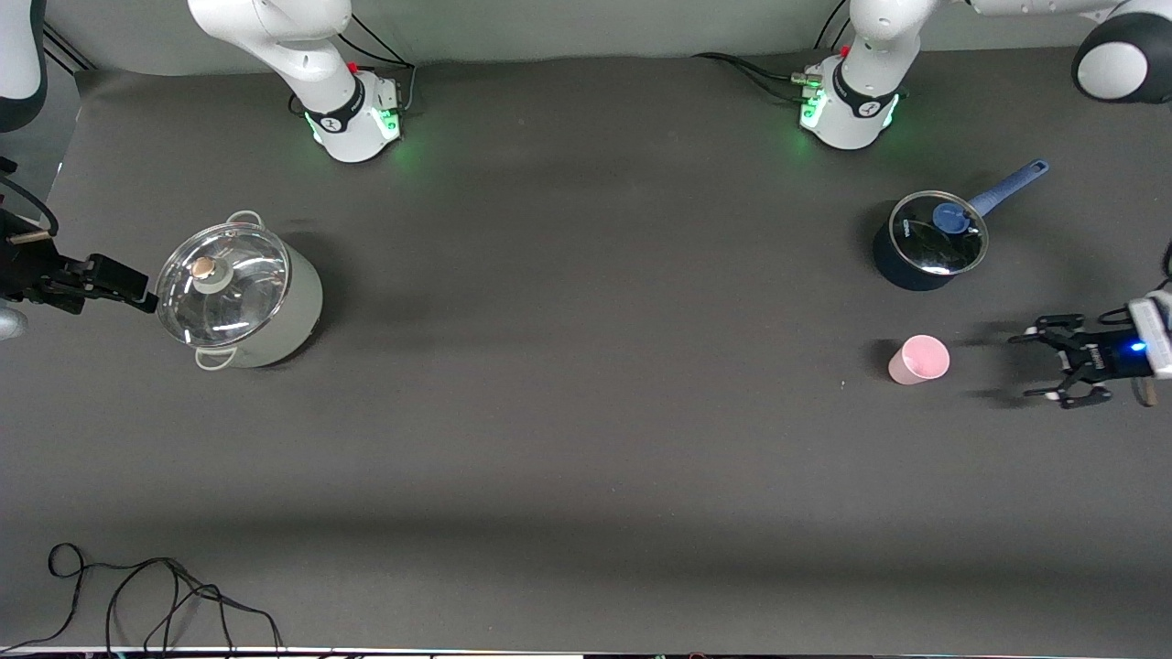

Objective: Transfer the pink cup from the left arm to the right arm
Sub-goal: 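Lower the left gripper around the pink cup and close it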

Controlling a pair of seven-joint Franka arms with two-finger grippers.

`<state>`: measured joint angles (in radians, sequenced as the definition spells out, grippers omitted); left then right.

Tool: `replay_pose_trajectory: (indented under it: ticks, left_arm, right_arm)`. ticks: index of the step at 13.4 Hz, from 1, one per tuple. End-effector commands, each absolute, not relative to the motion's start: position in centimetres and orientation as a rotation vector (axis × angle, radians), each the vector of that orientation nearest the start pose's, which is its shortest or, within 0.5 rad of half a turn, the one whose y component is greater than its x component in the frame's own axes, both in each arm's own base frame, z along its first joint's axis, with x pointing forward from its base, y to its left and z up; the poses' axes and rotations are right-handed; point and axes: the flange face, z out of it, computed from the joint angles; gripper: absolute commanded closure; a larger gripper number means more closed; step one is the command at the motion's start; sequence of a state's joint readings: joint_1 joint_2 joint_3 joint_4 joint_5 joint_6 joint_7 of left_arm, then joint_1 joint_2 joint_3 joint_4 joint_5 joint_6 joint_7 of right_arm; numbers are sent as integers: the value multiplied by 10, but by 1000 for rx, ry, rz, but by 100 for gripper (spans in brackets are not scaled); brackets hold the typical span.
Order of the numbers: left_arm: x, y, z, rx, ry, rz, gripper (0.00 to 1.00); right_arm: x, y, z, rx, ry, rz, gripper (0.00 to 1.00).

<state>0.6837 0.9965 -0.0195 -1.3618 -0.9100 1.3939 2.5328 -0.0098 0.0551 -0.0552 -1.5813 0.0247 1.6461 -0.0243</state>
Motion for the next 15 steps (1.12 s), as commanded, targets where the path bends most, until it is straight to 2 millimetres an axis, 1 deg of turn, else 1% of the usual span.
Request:
replay_pose_trajectory:
  ticks: [1, 3, 6, 7, 9, 11, 12, 13, 15]
  left_arm:
    - [561, 310, 112, 1383, -1387, 1173, 2]
    - [559, 295, 100, 1352, -1356, 1176, 3]
    - [556, 271, 92, 1291, -1339, 1177, 3]
    - [555, 267, 88, 1281, -1338, 1180, 3]
    - [558, 250, 77, 1257, -1310, 1198, 2]
    - [566, 228, 69, 1228, -1293, 1211, 2]
    - [571, 215, 67, 1213, -1285, 1218, 2]
    - [575, 208, 65, 1206, -1282, 1226, 2]
    - [577, 199, 59, 1212, -1281, 1228, 2]
  right_arm:
    - [574, -35, 601, -3127, 78, -15, 0]
    - [574, -35, 601, -3127, 76, -15, 0]
    - [574, -35, 601, -3127, 76, -15, 0]
    - [574, -35, 601, -3127, 73, -13, 0]
    - [573, -33, 601, -3128, 64, -6, 0]
    - [572, -33, 603, -3129, -32, -9, 0]
    - [571, -33, 604, -3128, -33, 5, 0]
    - [570, -30, 604, -3128, -38, 10, 0]
    - [570, -29, 604, -3128, -40, 10, 0]
